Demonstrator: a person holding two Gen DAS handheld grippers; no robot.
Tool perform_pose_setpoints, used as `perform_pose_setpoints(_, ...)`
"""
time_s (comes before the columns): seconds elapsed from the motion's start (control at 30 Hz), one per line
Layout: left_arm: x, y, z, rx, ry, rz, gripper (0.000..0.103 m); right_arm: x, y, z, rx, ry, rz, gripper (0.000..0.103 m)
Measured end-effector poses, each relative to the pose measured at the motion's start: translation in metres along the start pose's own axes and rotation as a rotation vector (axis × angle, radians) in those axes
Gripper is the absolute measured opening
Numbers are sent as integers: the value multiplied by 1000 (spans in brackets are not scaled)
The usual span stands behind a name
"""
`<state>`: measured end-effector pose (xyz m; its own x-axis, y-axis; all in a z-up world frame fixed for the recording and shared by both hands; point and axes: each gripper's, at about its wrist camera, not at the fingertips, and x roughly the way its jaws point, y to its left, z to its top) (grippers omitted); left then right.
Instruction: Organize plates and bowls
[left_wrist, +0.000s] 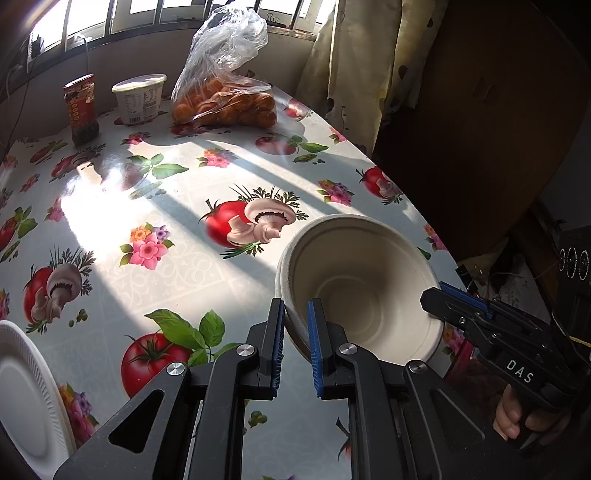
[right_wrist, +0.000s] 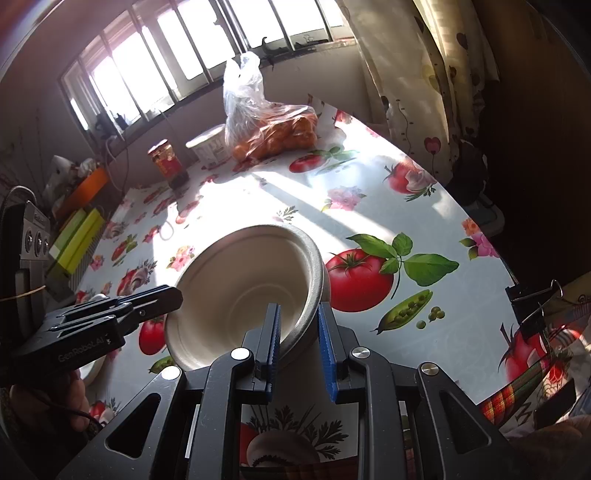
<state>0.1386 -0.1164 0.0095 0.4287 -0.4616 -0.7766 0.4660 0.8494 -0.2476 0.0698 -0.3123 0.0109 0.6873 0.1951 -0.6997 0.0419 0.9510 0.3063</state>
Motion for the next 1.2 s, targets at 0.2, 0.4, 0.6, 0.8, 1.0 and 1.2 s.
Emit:
perform_pose_setpoints(0.2, 0, 0, 0, -2, 2, 0, 13, 0, 0, -1, 2, 2, -1, 21)
perform_pose_setpoints(0.4, 1, 1, 0, -3, 3, -1, 13, 1, -1, -1, 2, 4, -1, 21)
perform_pose_setpoints(0.6, 1, 0, 0, 1, 3, 0, 14, 2, -1, -3, 4, 5, 1, 25)
perform_pose_setpoints(0.8, 3, -2, 0, 3, 7, -3, 15, 2, -1, -4, 5, 6, 4, 31)
perform_pose_setpoints(1.0, 3, -4, -1, 2, 7, -7, 25, 2, -1, -4, 7, 6, 3, 35)
perform_pose_setpoints(1.2, 1, -4, -1, 1, 0, -20, 37, 2, -1, -6, 7, 6, 5, 39)
